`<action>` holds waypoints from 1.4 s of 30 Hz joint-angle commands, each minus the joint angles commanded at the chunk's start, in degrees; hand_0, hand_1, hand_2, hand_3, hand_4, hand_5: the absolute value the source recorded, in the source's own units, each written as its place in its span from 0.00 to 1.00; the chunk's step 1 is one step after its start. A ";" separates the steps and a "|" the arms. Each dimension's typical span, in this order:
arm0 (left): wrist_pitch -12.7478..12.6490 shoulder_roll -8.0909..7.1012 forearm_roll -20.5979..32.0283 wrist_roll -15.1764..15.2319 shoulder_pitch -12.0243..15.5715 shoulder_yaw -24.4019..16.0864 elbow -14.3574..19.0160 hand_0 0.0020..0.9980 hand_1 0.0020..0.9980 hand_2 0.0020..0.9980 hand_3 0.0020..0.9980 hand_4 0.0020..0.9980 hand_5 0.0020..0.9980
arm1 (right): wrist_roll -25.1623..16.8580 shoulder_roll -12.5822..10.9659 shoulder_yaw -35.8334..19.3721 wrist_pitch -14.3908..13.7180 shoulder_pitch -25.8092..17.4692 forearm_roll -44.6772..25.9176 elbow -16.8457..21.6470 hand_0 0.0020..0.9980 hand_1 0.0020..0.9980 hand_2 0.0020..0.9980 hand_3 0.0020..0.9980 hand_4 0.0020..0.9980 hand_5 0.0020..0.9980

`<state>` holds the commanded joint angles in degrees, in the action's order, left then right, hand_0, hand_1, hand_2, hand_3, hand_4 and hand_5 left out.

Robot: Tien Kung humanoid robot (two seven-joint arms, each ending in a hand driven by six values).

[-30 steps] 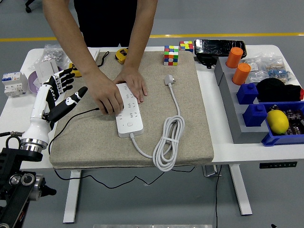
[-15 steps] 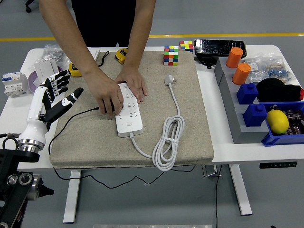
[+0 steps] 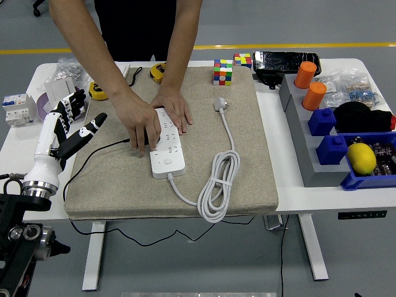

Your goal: Pick up the plug,place it near the board,insert it into the board,press the button

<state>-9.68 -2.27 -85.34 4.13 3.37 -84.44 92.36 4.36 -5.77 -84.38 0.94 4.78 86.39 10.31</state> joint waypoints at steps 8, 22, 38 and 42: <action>-0.09 0.13 4.16 1.01 -0.17 -0.65 -1.15 0.94 0.98 0.96 0.94 1.00 0.55 | -0.06 -0.03 0.06 -0.05 0.10 -0.27 0.00 0.83 0.76 0.75 0.78 1.00 0.96; 1.57 0.38 8.67 1.67 -0.08 -2.54 -2.92 0.99 1.00 0.99 0.96 1.00 0.83 | -0.08 -0.10 0.02 -0.10 0.12 -0.50 0.00 0.83 0.76 0.75 0.78 1.00 0.96; 8.20 -0.55 -15.00 -6.89 -1.03 -3.37 -3.04 0.92 0.92 0.86 0.87 1.00 0.53 | -0.08 0.00 -0.36 -0.20 0.11 -0.69 0.00 0.83 0.76 0.75 0.78 1.00 0.97; 8.51 -1.50 -22.27 -8.24 -2.40 -2.01 -3.07 0.93 0.94 0.88 0.88 1.00 0.34 | -0.05 -0.07 -0.37 -0.19 0.21 -0.67 0.00 0.83 0.76 0.75 0.78 1.00 0.97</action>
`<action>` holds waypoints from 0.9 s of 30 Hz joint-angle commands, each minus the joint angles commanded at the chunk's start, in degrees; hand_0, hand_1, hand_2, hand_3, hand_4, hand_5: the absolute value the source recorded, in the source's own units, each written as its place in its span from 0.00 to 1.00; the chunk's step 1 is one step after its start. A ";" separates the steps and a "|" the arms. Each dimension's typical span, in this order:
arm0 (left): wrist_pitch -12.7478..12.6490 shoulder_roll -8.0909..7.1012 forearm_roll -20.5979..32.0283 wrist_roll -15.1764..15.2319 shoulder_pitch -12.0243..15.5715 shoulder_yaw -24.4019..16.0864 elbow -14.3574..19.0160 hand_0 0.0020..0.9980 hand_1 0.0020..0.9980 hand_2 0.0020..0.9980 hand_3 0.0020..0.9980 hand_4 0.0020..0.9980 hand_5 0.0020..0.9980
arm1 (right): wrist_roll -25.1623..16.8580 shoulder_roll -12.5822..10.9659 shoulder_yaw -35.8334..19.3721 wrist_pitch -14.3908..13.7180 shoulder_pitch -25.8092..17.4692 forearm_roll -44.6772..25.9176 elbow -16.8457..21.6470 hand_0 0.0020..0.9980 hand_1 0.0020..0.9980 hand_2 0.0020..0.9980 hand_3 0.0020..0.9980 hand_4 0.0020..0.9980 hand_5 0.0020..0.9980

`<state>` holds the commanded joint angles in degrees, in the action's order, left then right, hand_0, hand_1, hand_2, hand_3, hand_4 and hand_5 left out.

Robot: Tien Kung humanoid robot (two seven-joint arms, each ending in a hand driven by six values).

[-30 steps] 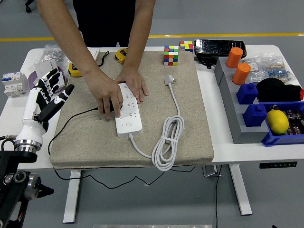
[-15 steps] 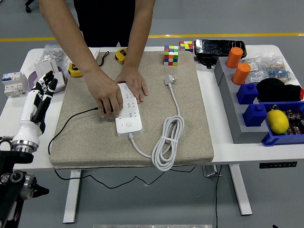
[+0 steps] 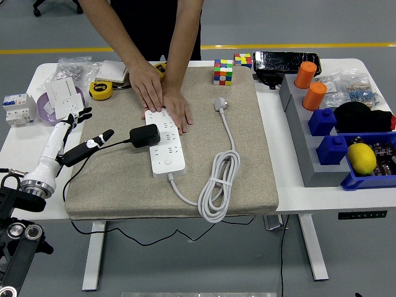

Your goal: Pick up the plug,place it near the board,insert it into the board,press the button

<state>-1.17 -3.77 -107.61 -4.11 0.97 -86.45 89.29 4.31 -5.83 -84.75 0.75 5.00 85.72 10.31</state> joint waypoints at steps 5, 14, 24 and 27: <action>1.49 -0.70 -10.10 -2.24 -3.06 2.90 -1.44 0.93 0.94 0.88 0.88 1.00 0.34 | -0.12 0.04 0.36 -0.03 0.31 -0.35 0.00 0.83 0.76 0.75 0.78 1.00 0.97; 0.22 0.00 -12.87 -2.45 -10.72 10.26 -9.41 1.00 1.00 0.99 0.93 1.00 0.20 | 0.10 0.01 0.31 0.04 0.13 0.03 0.00 0.83 0.76 0.75 0.78 1.00 0.96; -1.53 2.41 -11.93 -1.21 -16.53 13.08 -20.14 1.00 1.00 0.98 0.90 1.00 0.23 | 0.13 -0.15 0.76 0.17 0.42 0.43 0.00 0.83 0.76 0.75 0.78 1.00 0.97; -2.13 2.86 -12.02 -1.00 -17.46 13.40 -22.58 1.00 1.00 0.98 0.90 1.00 0.23 | 0.22 -0.25 0.68 0.19 0.34 0.63 0.00 0.83 0.76 0.75 0.78 1.00 0.97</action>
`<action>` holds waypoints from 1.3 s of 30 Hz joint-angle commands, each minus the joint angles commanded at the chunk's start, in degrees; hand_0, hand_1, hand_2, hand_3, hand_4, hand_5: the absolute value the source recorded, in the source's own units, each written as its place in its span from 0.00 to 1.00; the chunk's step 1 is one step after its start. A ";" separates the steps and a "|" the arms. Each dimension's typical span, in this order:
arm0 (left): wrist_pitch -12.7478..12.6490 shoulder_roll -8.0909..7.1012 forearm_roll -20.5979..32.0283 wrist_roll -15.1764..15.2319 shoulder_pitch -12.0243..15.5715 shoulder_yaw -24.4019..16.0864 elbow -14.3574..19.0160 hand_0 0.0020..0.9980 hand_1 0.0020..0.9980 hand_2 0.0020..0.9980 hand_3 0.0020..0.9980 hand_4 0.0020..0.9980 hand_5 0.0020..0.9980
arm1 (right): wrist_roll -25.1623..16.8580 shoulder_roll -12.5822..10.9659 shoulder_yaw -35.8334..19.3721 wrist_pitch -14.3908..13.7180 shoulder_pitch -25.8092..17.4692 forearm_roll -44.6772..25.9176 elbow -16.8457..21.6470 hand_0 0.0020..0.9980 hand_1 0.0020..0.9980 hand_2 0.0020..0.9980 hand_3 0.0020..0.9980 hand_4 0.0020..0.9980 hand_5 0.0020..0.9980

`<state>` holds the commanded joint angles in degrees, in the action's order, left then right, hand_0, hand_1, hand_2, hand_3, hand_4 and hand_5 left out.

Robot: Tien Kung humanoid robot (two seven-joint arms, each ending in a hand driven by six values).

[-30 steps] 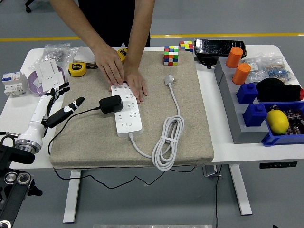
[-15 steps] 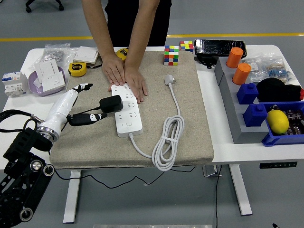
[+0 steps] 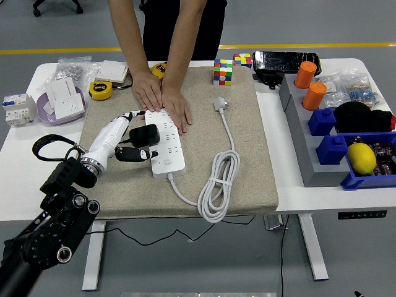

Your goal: Pick up the plug,place it near the board,insert it into the board,press the button

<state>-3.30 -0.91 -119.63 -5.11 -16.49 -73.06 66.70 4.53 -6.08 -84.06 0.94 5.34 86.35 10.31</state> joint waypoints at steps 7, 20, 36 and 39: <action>-0.76 0.91 0.29 0.55 -2.25 0.51 -4.56 1.00 1.00 0.97 0.89 1.00 0.24 | 0.04 0.03 0.14 0.06 -0.08 0.15 0.00 0.83 0.76 0.75 0.78 1.00 0.97; -1.77 0.91 -0.19 1.39 -5.80 0.59 -9.13 1.00 0.98 0.83 0.81 1.00 0.30 | 0.11 0.00 0.39 0.05 0.17 -0.11 0.00 0.83 0.76 0.75 0.78 1.00 0.96; -2.66 0.91 -4.25 0.80 -7.91 1.10 -12.49 0.90 0.89 0.76 0.77 0.96 0.07 | 0.08 0.02 0.35 0.05 0.37 -0.05 0.00 0.83 0.76 0.75 0.78 1.00 0.96; -3.22 0.91 -4.63 1.10 -8.09 0.89 -12.95 0.84 0.85 0.75 0.66 0.88 0.09 | 0.06 0.05 0.36 0.04 0.39 -0.11 0.00 0.83 0.76 0.75 0.78 1.00 0.96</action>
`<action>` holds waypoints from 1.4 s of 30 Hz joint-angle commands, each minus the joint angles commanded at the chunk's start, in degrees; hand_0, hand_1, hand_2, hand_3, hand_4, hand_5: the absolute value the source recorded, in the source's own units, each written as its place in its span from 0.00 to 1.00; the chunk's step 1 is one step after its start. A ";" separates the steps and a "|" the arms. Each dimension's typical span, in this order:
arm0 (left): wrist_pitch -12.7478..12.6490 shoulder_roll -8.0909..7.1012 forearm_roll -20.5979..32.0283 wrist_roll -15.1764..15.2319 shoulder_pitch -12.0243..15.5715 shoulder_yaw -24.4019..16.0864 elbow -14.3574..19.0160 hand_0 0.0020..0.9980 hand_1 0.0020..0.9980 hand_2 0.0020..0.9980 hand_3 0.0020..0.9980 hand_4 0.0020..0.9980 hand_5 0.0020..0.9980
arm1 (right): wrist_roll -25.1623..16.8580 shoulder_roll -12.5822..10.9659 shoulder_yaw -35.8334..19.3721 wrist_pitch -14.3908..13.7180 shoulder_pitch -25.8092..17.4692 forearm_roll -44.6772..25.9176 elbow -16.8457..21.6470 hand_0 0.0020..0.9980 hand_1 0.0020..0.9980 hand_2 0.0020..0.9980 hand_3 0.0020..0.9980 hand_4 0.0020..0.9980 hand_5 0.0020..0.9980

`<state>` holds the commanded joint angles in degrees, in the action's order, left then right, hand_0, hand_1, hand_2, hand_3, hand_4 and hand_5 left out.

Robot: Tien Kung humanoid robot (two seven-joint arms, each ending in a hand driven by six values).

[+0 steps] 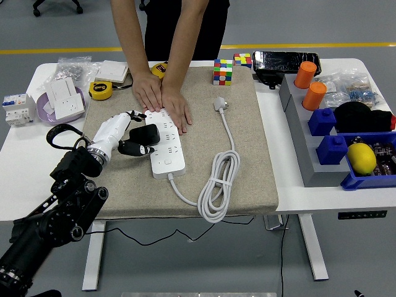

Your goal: Pick up the plug,place it near the board,insert it into the board,press the button

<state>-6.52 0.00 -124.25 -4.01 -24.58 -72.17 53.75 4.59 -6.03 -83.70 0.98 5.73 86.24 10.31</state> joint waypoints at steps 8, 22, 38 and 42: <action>-0.10 0.00 -0.90 0.14 -0.21 -0.19 -0.65 0.80 0.82 0.70 0.60 0.79 0.10 | 0.03 -0.04 -0.10 0.01 -0.02 0.13 0.00 0.83 0.76 0.75 0.78 1.00 0.96; -0.86 0.00 -1.50 0.35 -0.19 -0.17 -1.41 0.71 0.71 0.55 0.53 0.55 0.13 | 0.02 -0.17 0.17 0.10 -0.02 0.31 0.00 0.83 0.76 0.75 0.78 1.00 0.96; -0.24 0.00 -1.47 0.15 0.31 -0.03 0.14 0.66 0.61 0.49 0.38 0.46 0.05 | 0.00 -0.19 0.27 0.09 -0.03 0.10 0.00 0.83 0.76 0.75 0.78 1.00 0.96; 0.14 0.00 -1.60 -0.03 0.44 -0.09 0.95 0.66 0.61 0.49 0.38 0.46 0.05 | 0.03 -0.12 0.16 0.08 -0.04 0.06 0.00 0.83 0.76 0.75 0.78 1.00 0.96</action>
<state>-6.38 0.00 -125.86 -4.04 -24.15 -72.26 54.70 4.62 -6.15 -83.54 1.06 5.69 86.30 10.31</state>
